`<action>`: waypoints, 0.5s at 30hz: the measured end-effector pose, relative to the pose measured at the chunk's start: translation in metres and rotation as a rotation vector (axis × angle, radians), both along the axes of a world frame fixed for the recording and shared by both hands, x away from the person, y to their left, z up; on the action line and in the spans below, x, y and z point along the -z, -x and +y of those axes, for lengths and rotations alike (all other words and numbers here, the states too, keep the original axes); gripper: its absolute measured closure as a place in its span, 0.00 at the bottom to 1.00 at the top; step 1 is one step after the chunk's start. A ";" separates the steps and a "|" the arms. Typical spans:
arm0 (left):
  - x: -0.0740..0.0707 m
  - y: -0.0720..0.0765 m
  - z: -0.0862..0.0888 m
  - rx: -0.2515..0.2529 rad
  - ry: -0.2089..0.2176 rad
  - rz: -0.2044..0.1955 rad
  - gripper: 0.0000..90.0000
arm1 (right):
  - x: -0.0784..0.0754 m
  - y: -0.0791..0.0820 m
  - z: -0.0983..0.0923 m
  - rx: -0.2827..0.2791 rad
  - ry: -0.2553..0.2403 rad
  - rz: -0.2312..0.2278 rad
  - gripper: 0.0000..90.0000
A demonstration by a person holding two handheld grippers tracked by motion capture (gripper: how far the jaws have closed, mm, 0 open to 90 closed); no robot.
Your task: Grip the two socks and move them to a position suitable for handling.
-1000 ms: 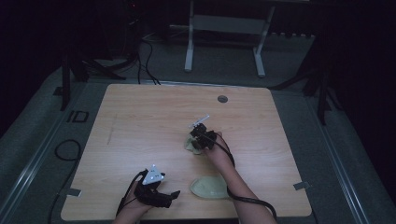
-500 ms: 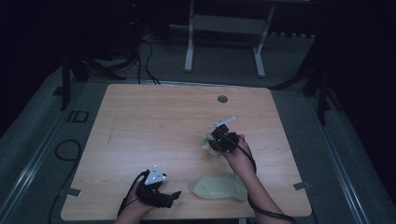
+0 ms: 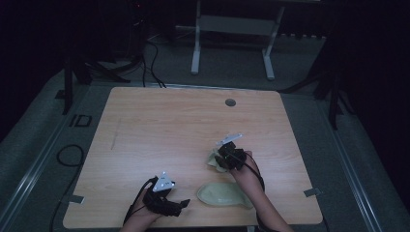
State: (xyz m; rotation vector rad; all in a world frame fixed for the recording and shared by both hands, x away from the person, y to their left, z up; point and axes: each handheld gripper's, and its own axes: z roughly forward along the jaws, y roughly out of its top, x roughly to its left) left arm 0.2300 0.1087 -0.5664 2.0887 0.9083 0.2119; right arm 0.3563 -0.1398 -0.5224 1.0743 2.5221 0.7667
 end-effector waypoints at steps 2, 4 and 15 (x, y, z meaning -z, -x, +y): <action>0.000 -0.001 -0.001 0.001 -0.003 -0.006 0.16 | 0.005 -0.002 0.002 0.000 0.009 0.002 0.83; 0.000 -0.002 -0.002 0.005 -0.002 -0.004 0.16 | 0.010 -0.004 0.004 -0.005 0.013 0.010 0.78; -0.011 -0.009 -0.017 0.041 -0.051 -0.056 0.39 | -0.008 -0.005 -0.010 -0.007 -0.014 0.028 0.63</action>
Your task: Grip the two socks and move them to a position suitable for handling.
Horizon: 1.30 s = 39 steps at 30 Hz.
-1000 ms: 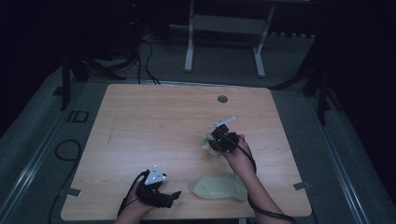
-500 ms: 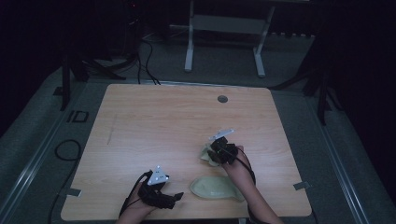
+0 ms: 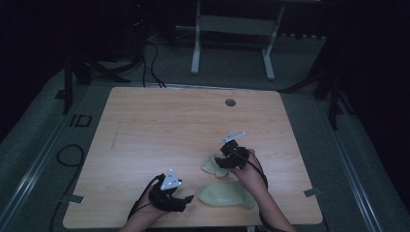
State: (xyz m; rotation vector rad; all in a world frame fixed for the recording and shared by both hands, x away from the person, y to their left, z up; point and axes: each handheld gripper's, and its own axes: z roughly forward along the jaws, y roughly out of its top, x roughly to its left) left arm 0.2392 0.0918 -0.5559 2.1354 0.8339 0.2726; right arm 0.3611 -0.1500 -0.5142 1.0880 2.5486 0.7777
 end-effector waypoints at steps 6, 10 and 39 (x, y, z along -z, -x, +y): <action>-0.012 -0.020 -0.018 0.024 -0.078 -0.051 0.78 | -0.007 -0.005 -0.008 0.003 0.004 0.010 0.86; -0.020 -0.041 -0.027 0.010 -0.076 -0.055 0.99 | -0.001 -0.009 -0.005 -0.020 0.013 0.028 0.82; 0.000 -0.109 -0.073 0.079 -0.198 0.011 1.00 | 0.019 -0.013 -0.002 -0.051 0.035 0.114 0.93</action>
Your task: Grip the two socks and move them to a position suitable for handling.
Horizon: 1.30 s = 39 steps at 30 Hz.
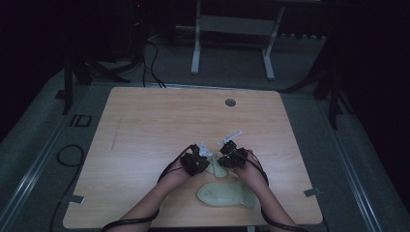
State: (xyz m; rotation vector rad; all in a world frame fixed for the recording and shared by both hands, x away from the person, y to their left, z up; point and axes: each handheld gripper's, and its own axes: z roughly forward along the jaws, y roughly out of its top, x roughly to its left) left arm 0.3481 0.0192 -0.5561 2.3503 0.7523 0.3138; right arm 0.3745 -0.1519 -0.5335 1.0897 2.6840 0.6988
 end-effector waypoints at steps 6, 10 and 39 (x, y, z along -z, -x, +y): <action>0.001 0.002 0.002 0.006 0.009 -0.007 1.00 | -0.021 0.006 -0.019 0.015 -0.054 -0.042 0.93; 0.001 0.005 0.003 0.006 0.008 -0.011 1.00 | -0.032 0.008 -0.035 0.041 -0.067 -0.068 0.93; 0.000 0.008 0.002 0.003 -0.023 -0.022 0.99 | 0.006 -0.002 -0.103 0.191 -0.033 -0.009 0.82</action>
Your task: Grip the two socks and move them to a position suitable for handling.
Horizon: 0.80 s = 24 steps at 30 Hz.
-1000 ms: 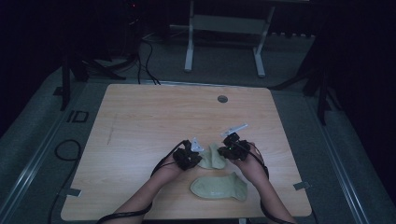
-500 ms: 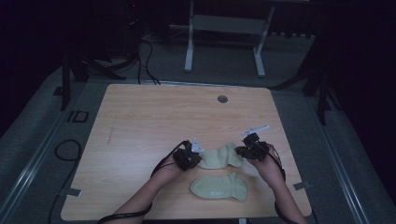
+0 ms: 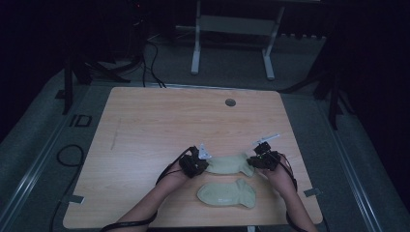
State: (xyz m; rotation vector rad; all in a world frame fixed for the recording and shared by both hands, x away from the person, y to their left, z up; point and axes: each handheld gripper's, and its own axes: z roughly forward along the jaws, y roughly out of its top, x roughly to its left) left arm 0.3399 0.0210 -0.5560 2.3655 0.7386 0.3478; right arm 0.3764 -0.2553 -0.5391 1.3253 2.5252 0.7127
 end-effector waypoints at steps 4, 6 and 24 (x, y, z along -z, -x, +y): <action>-0.003 0.001 0.004 0.019 0.027 0.039 0.93 | -0.009 0.003 0.000 0.008 -0.015 -0.022 0.79; -0.006 0.004 0.004 0.032 0.022 0.025 0.91 | -0.016 0.007 0.001 -0.001 -0.026 -0.043 0.84; 0.000 0.000 0.003 -0.004 0.012 0.002 0.93 | 0.003 0.018 0.027 -0.056 0.020 -0.041 0.94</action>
